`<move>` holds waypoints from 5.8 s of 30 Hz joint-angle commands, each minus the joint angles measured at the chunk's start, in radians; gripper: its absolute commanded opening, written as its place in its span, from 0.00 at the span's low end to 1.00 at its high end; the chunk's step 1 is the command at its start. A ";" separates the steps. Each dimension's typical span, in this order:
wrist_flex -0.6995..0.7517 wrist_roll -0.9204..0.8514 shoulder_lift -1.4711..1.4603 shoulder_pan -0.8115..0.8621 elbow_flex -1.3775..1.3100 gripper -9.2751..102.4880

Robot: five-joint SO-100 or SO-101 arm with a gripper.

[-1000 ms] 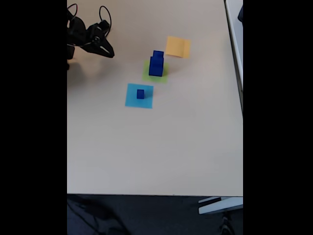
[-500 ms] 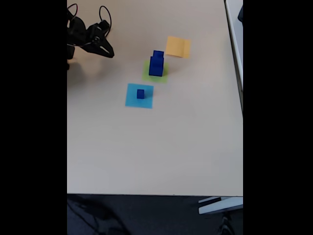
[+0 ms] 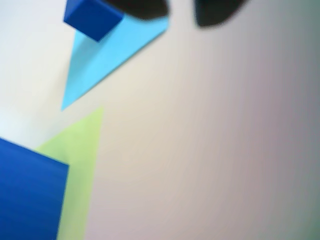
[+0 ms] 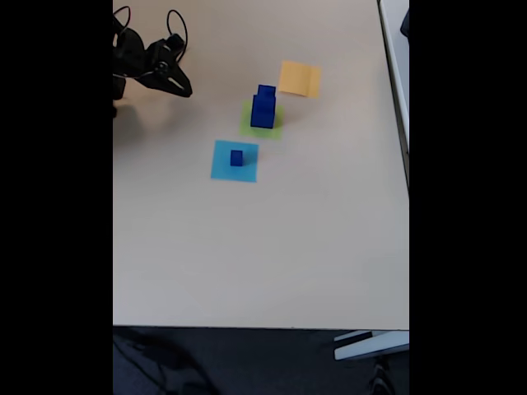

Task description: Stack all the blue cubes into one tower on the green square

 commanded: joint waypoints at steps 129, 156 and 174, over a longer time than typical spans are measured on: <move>0.002 0.000 0.026 -0.005 0.006 0.08; -0.009 0.055 0.026 -0.008 0.005 0.08; -0.305 0.354 0.026 -0.072 -0.018 0.08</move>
